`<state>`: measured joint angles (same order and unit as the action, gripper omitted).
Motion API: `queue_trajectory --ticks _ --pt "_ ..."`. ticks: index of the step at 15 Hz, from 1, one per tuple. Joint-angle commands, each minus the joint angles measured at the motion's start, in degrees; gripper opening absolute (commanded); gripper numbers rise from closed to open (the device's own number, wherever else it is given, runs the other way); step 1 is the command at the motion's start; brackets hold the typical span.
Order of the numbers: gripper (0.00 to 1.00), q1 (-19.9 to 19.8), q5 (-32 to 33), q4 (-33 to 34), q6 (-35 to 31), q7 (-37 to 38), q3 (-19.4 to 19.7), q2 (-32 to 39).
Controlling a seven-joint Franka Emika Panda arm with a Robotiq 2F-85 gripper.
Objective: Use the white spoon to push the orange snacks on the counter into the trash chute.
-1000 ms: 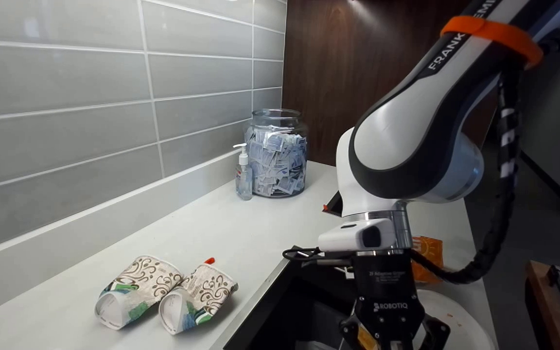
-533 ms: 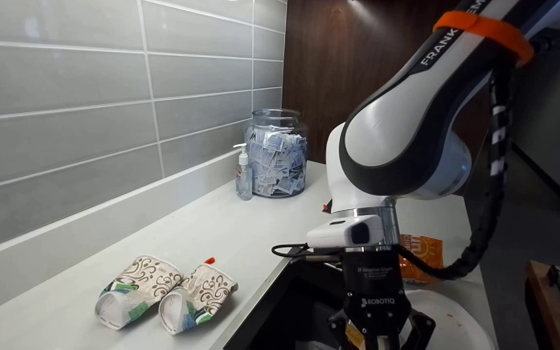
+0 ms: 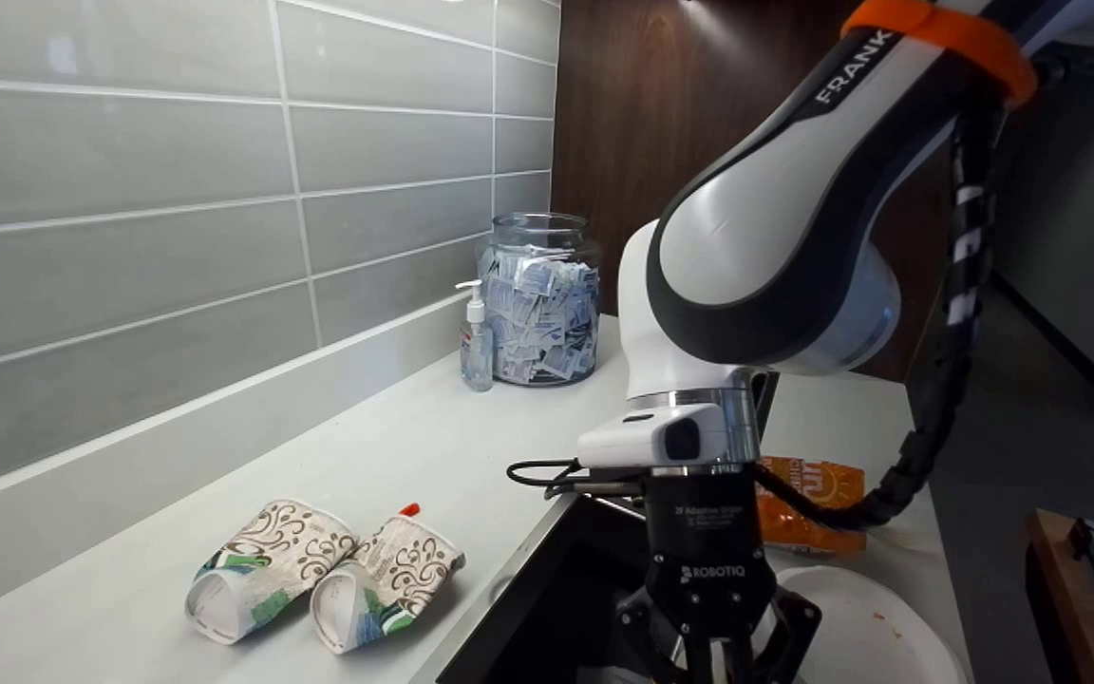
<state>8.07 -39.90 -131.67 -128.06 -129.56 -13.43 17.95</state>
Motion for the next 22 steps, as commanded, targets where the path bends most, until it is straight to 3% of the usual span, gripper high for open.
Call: queue_trajectory --ticks 1,7,12,22 --pt "0.03 -0.07 0.78 1.00 0.01 1.77 -0.67 0.48" --pt "0.03 0.10 1.41 1.99 5.26 7.05 -1.36 0.97" --pt "0.03 -0.48 0.31 3.99 9.04 5.22 -1.72 3.27" --pt "0.03 -0.66 -0.98 6.37 6.27 1.95 -2.17 5.85"
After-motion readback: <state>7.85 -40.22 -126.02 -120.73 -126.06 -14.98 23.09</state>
